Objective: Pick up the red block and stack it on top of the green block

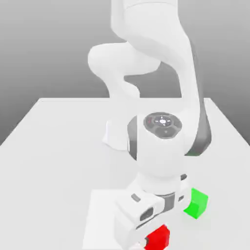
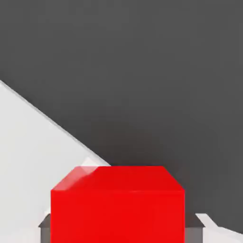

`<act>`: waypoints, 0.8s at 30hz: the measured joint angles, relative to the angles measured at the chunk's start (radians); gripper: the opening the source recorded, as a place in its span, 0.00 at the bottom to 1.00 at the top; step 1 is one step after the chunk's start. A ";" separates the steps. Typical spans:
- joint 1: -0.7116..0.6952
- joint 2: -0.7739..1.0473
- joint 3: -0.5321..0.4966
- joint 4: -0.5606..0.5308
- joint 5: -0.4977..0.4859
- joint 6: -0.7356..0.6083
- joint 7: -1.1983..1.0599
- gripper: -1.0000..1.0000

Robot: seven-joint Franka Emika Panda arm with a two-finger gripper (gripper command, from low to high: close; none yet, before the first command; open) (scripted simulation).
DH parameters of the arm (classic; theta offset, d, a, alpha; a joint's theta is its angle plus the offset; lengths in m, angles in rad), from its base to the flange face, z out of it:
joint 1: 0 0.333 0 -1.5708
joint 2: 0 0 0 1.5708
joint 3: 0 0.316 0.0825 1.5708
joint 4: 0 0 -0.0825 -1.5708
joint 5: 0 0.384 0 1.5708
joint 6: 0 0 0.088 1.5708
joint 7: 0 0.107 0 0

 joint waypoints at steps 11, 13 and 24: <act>0.094 -0.292 0.062 -0.147 -0.061 -0.146 -0.032 0.00; 0.162 -0.362 0.102 -0.210 -0.068 -0.152 -0.067 0.00; 0.286 -0.245 0.057 -0.273 -0.070 0.030 -0.110 1.00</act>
